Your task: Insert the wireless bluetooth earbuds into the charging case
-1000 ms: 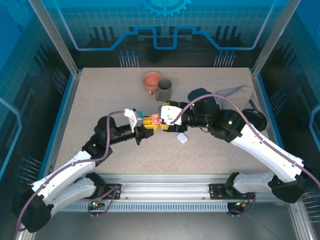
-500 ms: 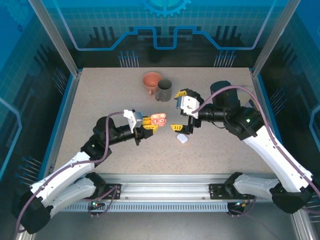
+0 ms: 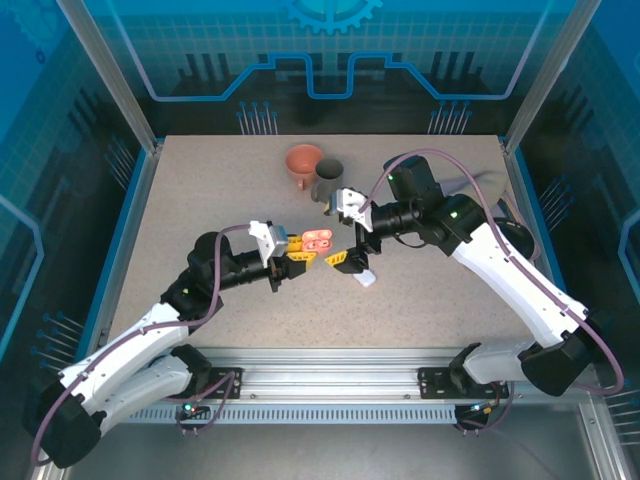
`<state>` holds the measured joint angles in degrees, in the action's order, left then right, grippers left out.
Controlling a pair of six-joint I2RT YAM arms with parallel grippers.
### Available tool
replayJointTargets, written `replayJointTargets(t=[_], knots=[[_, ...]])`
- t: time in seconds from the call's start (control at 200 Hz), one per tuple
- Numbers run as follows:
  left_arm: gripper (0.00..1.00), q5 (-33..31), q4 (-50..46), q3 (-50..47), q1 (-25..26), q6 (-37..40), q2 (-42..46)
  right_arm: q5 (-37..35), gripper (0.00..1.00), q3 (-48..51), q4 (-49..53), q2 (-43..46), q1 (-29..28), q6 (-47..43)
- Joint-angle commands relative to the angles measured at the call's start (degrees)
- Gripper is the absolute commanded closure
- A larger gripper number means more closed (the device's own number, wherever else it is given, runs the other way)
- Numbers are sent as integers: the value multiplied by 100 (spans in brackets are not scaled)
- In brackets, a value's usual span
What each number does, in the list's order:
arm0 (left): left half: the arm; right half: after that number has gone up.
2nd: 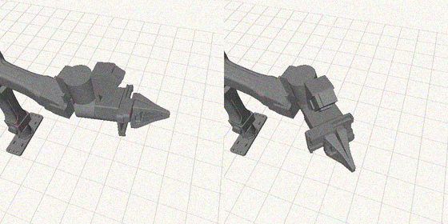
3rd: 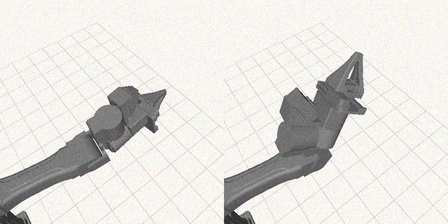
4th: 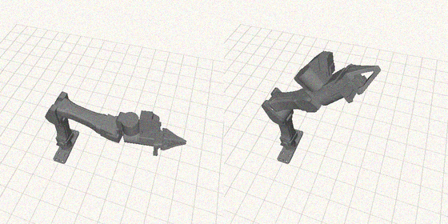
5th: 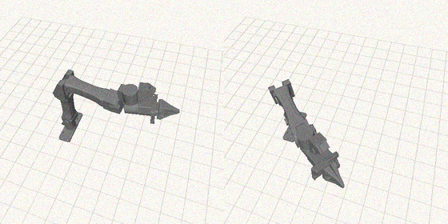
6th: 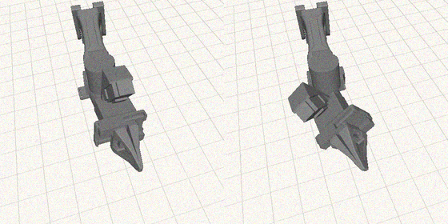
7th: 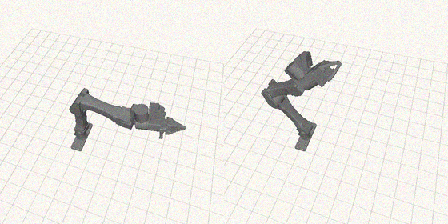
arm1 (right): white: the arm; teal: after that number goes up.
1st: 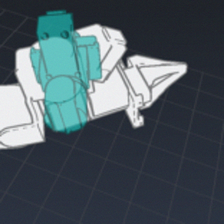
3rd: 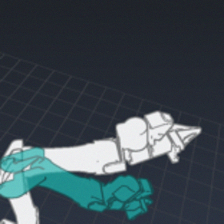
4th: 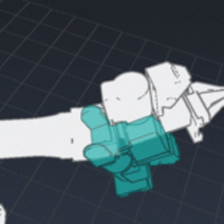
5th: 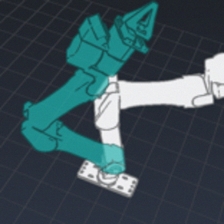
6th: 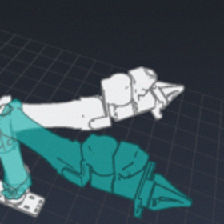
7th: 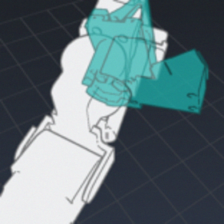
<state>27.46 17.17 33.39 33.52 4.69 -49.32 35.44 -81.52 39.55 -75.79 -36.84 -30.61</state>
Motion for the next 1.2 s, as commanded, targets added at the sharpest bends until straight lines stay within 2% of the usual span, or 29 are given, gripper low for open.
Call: replayJointTargets(t=[0.0,0.33,0.47,0.625,0.775,1.196], knots=[[100,153,4,212,22,173,107,418,0,-158,245,-132,-102,84],[100,161,41,230,21,182,64,325,1,-192,595,-413,-280,64],[100,162,28,256,17,173,8,418,8,-150,564,-346,-282,116],[100,162,15,268,16,173,-51,370,19,-112,605,-220,-282,99],[100,154,15,282,23,161,-99,333,23,-27,591,-46,-285,99],[100,153,-33,299,23,155,-101,-101,20,206,486,280,-241,202]])
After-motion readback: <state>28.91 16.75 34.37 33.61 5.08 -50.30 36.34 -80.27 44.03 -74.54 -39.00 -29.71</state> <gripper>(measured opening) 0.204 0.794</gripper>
